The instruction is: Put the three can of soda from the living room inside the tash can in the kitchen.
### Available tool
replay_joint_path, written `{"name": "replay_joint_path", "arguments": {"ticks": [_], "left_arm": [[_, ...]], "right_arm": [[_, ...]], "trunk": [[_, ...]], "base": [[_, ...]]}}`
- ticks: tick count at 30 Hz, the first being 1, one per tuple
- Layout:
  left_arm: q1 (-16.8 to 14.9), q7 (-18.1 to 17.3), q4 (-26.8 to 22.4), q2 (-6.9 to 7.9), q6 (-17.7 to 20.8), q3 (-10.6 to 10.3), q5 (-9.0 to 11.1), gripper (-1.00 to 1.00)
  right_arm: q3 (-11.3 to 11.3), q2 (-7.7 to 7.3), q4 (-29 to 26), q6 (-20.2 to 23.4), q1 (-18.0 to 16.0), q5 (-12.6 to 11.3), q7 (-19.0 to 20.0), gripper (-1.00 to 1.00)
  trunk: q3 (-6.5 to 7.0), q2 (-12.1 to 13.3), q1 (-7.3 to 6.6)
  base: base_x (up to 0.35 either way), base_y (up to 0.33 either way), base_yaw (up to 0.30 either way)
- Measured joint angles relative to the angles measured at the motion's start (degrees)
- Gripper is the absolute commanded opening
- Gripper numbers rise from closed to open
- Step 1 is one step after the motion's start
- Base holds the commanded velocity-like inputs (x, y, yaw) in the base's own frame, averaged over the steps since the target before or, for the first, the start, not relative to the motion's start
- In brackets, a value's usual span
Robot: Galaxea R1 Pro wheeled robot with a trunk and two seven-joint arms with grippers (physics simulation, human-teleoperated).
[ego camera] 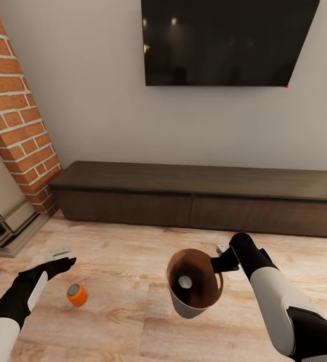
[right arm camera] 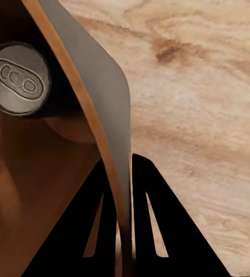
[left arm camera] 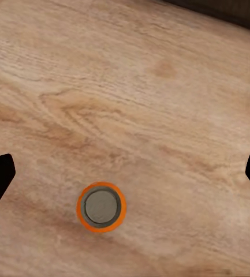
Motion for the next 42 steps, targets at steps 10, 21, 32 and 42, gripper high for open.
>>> {"name": "replay_joint_path", "arguments": {"ticks": [10, 21, 32, 42], "left_arm": [[-0.07, -2.73, 1.47, 0.02, 0.55, -0.07, -0.19, 1.00], [-0.08, -6.47, 2.99, 0.07, 0.59, -0.15, -0.32, 1.00], [-0.06, -6.92, 3.04, -0.02, 1.48, -0.23, -0.35, 1.00], [-0.25, -6.61, 11.40, -0.42, 2.90, -1.77, -0.51, 1.00]], "right_arm": [[-0.03, -1.60, -0.05, 0.68, -0.32, 0.31, -0.14, -1.00], [-0.08, -3.48, -0.04, 0.59, -0.35, 0.54, -0.20, -1.00], [-0.13, -3.89, -0.04, 0.79, -0.40, -0.22, -0.15, -1.00], [-0.17, -5.49, 0.11, 0.97, -2.57, -0.93, -0.03, -1.00]], "trunk": [[0.00, 0.00, 0.00], [0.23, 0.00, 0.00], [0.71, 0.00, 0.00], [0.84, 0.00, 0.00]], "base": [[0.271, 0.135, 0.000], [0.054, 0.296, -0.127], [0.001, 0.318, -0.225], [0.041, 0.193, -0.098]]}}
